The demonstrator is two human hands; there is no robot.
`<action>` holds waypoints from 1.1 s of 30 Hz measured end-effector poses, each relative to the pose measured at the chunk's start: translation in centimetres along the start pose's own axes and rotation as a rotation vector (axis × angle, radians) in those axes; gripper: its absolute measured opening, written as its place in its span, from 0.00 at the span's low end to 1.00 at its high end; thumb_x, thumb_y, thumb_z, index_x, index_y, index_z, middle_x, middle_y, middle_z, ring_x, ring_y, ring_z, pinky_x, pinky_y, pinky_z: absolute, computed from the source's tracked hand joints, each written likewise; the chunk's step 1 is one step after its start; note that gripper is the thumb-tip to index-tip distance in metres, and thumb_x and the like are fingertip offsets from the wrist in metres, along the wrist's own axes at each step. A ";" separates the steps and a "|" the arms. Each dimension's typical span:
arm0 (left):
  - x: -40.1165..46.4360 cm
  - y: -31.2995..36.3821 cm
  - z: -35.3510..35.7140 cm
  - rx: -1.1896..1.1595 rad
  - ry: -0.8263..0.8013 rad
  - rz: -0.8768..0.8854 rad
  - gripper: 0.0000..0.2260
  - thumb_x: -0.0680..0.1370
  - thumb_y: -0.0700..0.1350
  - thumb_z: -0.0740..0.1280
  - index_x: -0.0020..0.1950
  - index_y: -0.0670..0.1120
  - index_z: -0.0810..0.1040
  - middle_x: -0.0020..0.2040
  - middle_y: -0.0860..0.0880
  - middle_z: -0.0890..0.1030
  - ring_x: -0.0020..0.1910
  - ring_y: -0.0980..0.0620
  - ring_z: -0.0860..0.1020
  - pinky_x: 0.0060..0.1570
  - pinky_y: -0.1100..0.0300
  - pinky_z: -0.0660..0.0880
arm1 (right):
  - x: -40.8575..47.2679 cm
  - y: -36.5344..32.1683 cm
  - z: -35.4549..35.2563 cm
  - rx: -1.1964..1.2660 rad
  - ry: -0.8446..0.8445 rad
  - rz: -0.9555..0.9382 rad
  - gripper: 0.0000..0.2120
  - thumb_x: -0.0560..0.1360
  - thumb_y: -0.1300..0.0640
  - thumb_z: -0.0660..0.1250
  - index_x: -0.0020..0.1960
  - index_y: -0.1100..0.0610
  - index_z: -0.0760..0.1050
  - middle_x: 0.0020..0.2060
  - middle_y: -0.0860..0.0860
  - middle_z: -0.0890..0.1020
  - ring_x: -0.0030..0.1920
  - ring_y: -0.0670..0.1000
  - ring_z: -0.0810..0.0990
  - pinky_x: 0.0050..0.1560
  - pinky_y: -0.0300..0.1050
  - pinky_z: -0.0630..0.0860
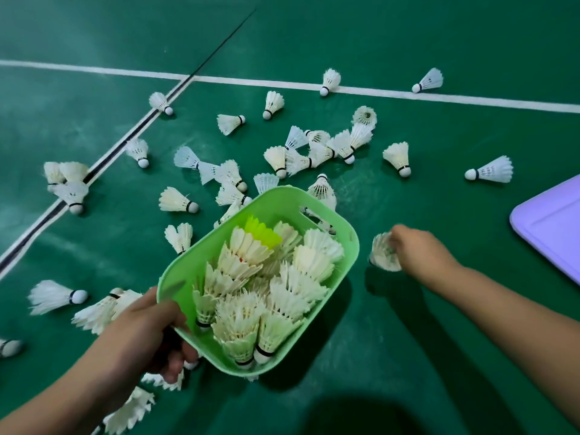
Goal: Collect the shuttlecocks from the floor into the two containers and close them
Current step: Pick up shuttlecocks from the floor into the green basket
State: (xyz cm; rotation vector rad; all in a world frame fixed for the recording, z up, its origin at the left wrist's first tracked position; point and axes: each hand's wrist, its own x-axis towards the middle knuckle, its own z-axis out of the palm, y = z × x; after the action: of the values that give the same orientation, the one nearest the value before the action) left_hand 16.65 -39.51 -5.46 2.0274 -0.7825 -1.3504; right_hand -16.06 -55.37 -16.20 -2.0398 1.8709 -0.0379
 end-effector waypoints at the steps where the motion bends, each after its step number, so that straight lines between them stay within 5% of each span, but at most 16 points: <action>1: -0.1 0.1 0.2 0.006 -0.006 0.005 0.04 0.74 0.31 0.56 0.45 0.34 0.70 0.24 0.33 0.74 0.16 0.47 0.66 0.16 0.62 0.65 | 0.1 0.1 -0.8 0.202 0.146 0.078 0.04 0.77 0.62 0.58 0.47 0.62 0.70 0.41 0.61 0.78 0.38 0.57 0.75 0.36 0.45 0.65; 3: -0.2 0.3 0.4 0.015 -0.006 0.020 0.04 0.74 0.31 0.56 0.44 0.34 0.70 0.24 0.32 0.74 0.15 0.47 0.66 0.16 0.62 0.65 | 0.1 -1.0 -3.7 0.682 0.370 0.166 0.06 0.78 0.60 0.58 0.47 0.61 0.72 0.34 0.55 0.77 0.28 0.47 0.78 0.29 0.42 0.70; 6: -0.3 0.3 0.9 0.034 -0.031 0.021 0.06 0.74 0.31 0.55 0.46 0.35 0.70 0.24 0.32 0.74 0.16 0.47 0.66 0.18 0.62 0.66 | -1.0 -4.4 -7.7 1.066 0.277 0.045 0.06 0.79 0.61 0.59 0.44 0.55 0.73 0.33 0.52 0.77 0.19 0.40 0.72 0.24 0.36 0.70; 11: -0.9 0.7 2.1 0.032 -0.092 0.063 0.09 0.74 0.30 0.56 0.47 0.39 0.73 0.25 0.32 0.74 0.18 0.47 0.67 0.20 0.62 0.65 | -3.5 -9.4 -7.4 0.439 0.125 -0.129 0.13 0.76 0.59 0.60 0.33 0.54 0.66 0.27 0.50 0.74 0.27 0.50 0.77 0.29 0.41 0.69; 18: -2.7 1.4 1.7 0.011 -0.102 0.112 0.11 0.75 0.30 0.55 0.45 0.40 0.74 0.24 0.31 0.73 0.16 0.47 0.66 0.18 0.62 0.65 | -2.5 -12.6 -6.7 0.672 -0.462 0.079 0.11 0.80 0.61 0.56 0.41 0.60 0.73 0.28 0.54 0.74 0.16 0.44 0.65 0.21 0.32 0.61; 20: -2.8 1.4 1.4 0.013 -0.108 0.107 0.10 0.75 0.29 0.55 0.46 0.39 0.74 0.24 0.31 0.73 0.15 0.47 0.66 0.17 0.62 0.65 | -2.2 -13.1 -6.8 0.315 -0.330 0.000 0.12 0.79 0.56 0.59 0.40 0.60 0.74 0.30 0.54 0.74 0.23 0.49 0.70 0.26 0.36 0.66; 22: -2.7 1.2 1.1 0.009 -0.094 0.102 0.09 0.74 0.29 0.56 0.46 0.38 0.74 0.23 0.32 0.73 0.15 0.47 0.66 0.18 0.62 0.65 | -2.2 -13.6 -6.7 -0.011 0.037 -0.118 0.12 0.78 0.52 0.60 0.42 0.59 0.75 0.35 0.53 0.73 0.33 0.54 0.71 0.35 0.41 0.66; 25: -1.8 1.1 0.0 -0.025 -0.030 0.103 0.10 0.72 0.31 0.57 0.48 0.37 0.74 0.23 0.31 0.73 0.15 0.47 0.66 0.20 0.62 0.64 | -2.7 -14.1 -6.9 0.193 0.506 -0.283 0.13 0.79 0.49 0.58 0.45 0.57 0.75 0.34 0.50 0.74 0.35 0.53 0.72 0.34 0.43 0.64; 27: -1.0 1.1 -1.2 -0.066 0.027 0.100 0.09 0.72 0.31 0.56 0.48 0.36 0.73 0.22 0.32 0.73 0.14 0.47 0.65 0.19 0.63 0.65 | -1.8 -13.9 -7.1 0.447 0.647 -0.271 0.12 0.80 0.50 0.57 0.45 0.57 0.73 0.36 0.49 0.74 0.36 0.52 0.71 0.34 0.44 0.63; 30: 0.2 0.7 -3.3 -0.147 0.105 0.095 0.08 0.73 0.33 0.55 0.49 0.36 0.71 0.20 0.36 0.73 0.12 0.48 0.65 0.15 0.64 0.65 | 0.4 -11.8 -4.9 0.572 0.574 -0.153 0.08 0.79 0.53 0.58 0.50 0.57 0.72 0.45 0.53 0.76 0.41 0.53 0.73 0.40 0.46 0.68; 33: 1.5 -0.3 -6.1 -0.224 0.182 0.037 0.11 0.75 0.37 0.53 0.55 0.38 0.70 0.19 0.39 0.73 0.12 0.49 0.65 0.13 0.63 0.64 | 1.3 -10.2 1.0 0.307 0.118 -0.011 0.21 0.77 0.53 0.63 0.67 0.57 0.65 0.63 0.60 0.68 0.59 0.60 0.72 0.58 0.51 0.70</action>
State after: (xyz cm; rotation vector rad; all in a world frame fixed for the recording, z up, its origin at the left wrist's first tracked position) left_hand 22.93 -39.55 -4.65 1.9158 -0.5586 -1.1582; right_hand -5.90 -55.91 -14.52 -1.8713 1.7928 -0.4299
